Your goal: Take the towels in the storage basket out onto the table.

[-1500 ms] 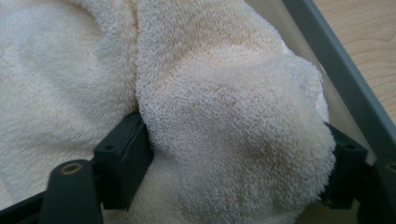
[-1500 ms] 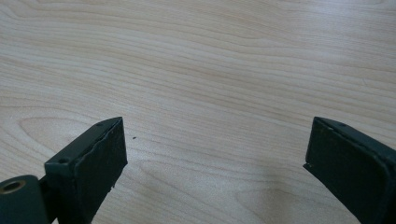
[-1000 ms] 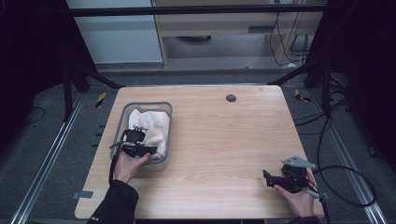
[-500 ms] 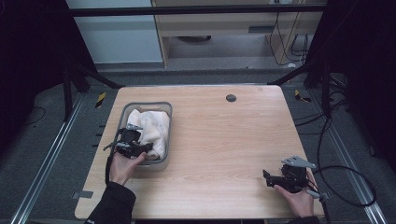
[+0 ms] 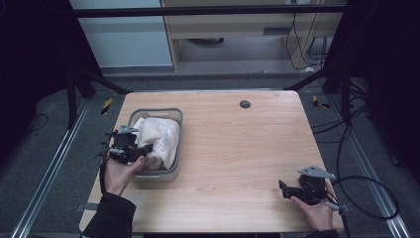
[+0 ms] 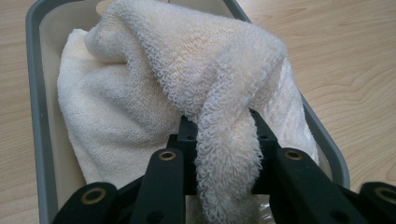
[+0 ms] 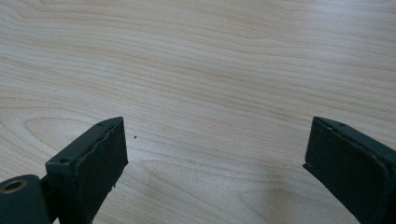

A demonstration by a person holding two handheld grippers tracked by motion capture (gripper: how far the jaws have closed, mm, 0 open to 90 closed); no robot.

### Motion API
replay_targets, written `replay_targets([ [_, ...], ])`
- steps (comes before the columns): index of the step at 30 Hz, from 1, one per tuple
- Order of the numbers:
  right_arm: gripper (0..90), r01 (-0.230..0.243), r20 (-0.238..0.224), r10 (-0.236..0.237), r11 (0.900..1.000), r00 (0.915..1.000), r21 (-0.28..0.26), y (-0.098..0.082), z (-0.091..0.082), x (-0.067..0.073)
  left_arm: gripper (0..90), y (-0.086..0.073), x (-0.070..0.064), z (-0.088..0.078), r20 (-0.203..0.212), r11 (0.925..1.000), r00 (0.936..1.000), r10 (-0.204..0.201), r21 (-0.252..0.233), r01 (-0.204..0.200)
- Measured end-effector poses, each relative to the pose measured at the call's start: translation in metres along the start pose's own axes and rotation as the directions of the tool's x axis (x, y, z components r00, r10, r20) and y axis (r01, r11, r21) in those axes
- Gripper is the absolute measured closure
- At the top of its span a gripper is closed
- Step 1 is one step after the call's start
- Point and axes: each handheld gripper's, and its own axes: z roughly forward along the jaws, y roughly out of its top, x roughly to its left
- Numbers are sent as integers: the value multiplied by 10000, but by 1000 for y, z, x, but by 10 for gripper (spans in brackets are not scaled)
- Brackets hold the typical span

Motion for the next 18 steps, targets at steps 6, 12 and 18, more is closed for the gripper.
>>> replay_targets([
  [6,57,8,-24,-8,10000,10000,4,0,0,0,719,1,-1,-1,-12,9999,10000,85,-85,-86],
  [12,58,41,0,-41,10000,10000,20,0,0,0,721,11,-1,-13,-120,9992,9997,216,-345,-220],
  [18,58,45,7,-45,10000,10000,8,0,0,0,723,19,-1,-25,-43,9974,9998,174,-698,-177],
])
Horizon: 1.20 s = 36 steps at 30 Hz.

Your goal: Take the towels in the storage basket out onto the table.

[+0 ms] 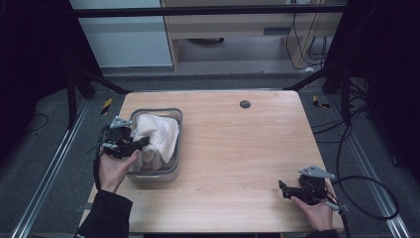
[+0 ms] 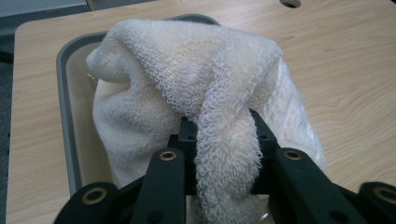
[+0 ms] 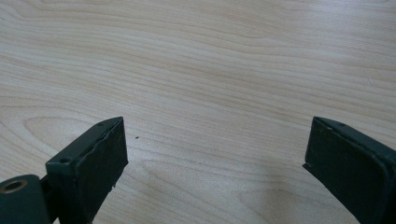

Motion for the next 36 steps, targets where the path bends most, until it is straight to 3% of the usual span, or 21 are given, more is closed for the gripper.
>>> replay_targets([
  [21,58,67,19,-67,10000,10000,-63,0,0,-1,751,26,-1,-38,-88,9943,9998,163,-1049,-171],
  [28,58,-14,-36,13,10000,10000,-37,0,0,0,770,27,-4,-35,-96,9958,9994,337,-848,-344],
  [33,58,13,-16,-13,10000,10000,-18,0,0,0,782,27,-3,-34,-75,9949,9994,332,-947,-337],
  [36,58,12,-18,-12,10000,10000,-22,0,0,0,783,31,-3,-41,-25,9937,9994,352,-1062,-353],
])
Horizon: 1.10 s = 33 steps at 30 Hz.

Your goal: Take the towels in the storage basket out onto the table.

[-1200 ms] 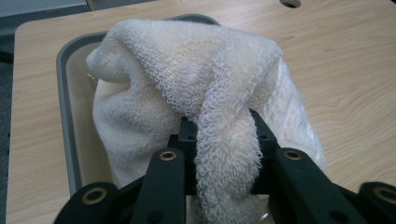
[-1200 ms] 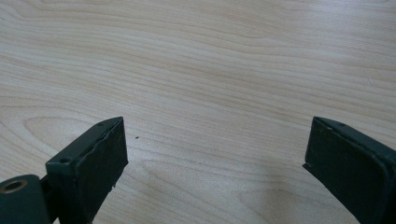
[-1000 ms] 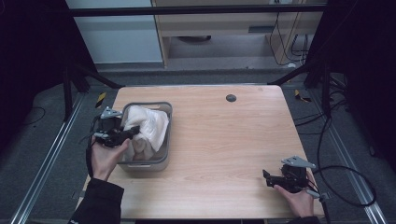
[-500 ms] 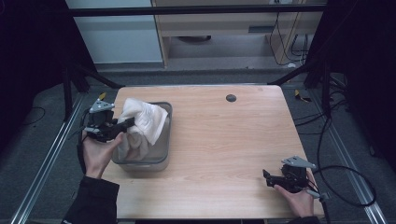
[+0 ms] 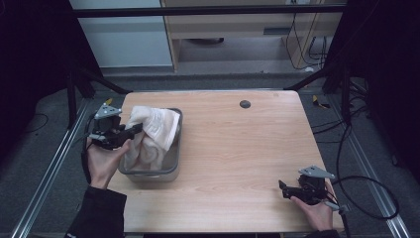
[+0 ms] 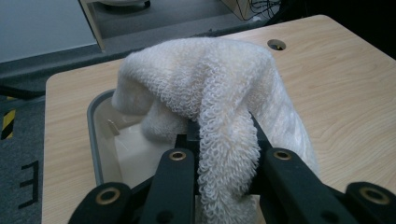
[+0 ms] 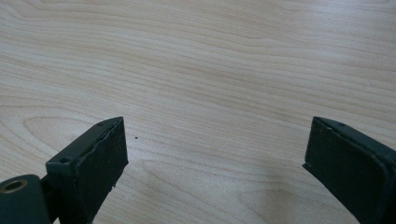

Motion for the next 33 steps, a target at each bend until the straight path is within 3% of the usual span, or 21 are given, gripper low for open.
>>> replay_targets([
  [6,58,56,34,-56,10000,10000,-45,0,0,0,782,-1,-2,1,24,10000,10000,55,29,-55],
  [11,58,35,16,-35,10000,10000,-26,0,0,0,779,-4,-1,7,362,9999,9993,-80,106,76],
  [17,58,58,29,-58,10000,10000,-28,0,0,0,754,-21,-2,25,531,9990,9985,-143,440,120],
  [21,57,65,3,-65,10000,10000,64,0,1,1,707,-35,-2,37,945,9969,9947,-393,720,325],
  [25,57,72,-2,-72,9999,10000,94,-1,1,2,563,-47,-5,48,1134,9943,9917,-606,941,500],
  [29,56,81,-25,-80,9999,10000,132,-1,1,2,373,-56,-11,55,1086,9905,9931,-437,1342,289],
  [33,54,92,-68,-91,9998,9999,157,-1,1,2,279,-62,-20,59,1140,9873,9932,-238,1591,54],
])
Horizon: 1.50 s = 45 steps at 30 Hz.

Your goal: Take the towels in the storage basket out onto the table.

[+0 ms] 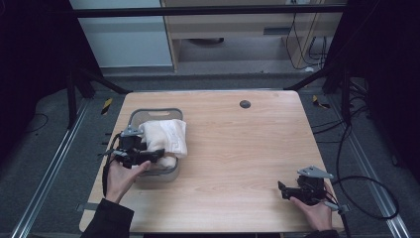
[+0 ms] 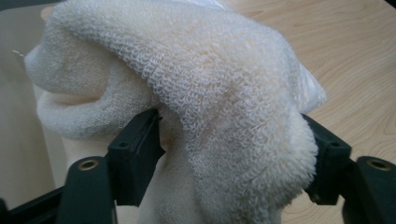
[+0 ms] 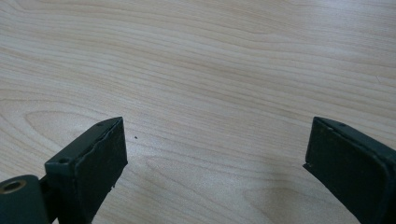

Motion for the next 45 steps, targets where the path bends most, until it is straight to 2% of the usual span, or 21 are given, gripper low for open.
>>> replay_targets([
  [5,50,42,17,-42,10000,10000,31,0,1,0,192,-4,-13,10,-74,9992,9997,252,303,-250],
  [14,45,64,-12,-64,9999,10000,129,0,1,0,152,-9,-20,26,-75,9972,9997,211,716,-205],
  [17,45,55,-3,-55,9999,10000,118,0,1,0,215,-11,-19,29,54,9960,10000,-45,896,40],
  [20,45,57,-2,-57,9999,10000,116,0,1,0,367,-12,-16,30,81,9935,9999,-72,1137,63],
  [21,45,63,-8,-62,9999,10000,118,0,1,0,434,-13,-14,32,157,9910,9996,-251,1319,228],
  [22,45,63,-8,-62,9999,10000,118,0,1,0,471,-13,-14,32,157,9910,9996,-251,1319,228],
  [23,45,65,-4,-65,9999,10000,120,0,1,0,526,-16,-11,34,243,9890,9985,-487,1409,448],
  [26,45,66,6,-66,9999,10000,120,0,1,0,631,-17,-7,35,314,9878,9974,-649,1437,598],
  [27,45,66,-1,-66,9999,10000,114,0,1,0,631,-18,-6,34,308,9878,9972,-679,1427,629],
  [28,45,68,-1,-68,9999,10000,122,0,1,0,674,-18,-5,33,266,9888,9976,-638,1365,596],
  [30,45,68,-1,-68,9999,10000,126,0,1,0,690,-17,-4,31,234,9893,9979,-609,1344,572],
  [33,45,60,6,-60,9999,10000,114,0,1,0,723,-14,-4,22,-28,9950,9993,-360,935,361],
  [34,45,67,6,-67,9999,10000,112,0,1,0,726,-11,-3,16,-134,9972,9994,-329,665,337],
  [35,45,67,6,-67,9999,10000,112,0,1,0,729,-11,-3,16,-134,9972,9994,-329,665,337],
  [40,45,59,14,-59,9999,10000,128,0,2,0,732,4,5,-6,-430,9994,9985,-341,50,343],
  [45,45,53,19,-53,9999,10000,111,0,2,0,734,16,11,-21,-602,9982,9974,-404,-473,376],
])
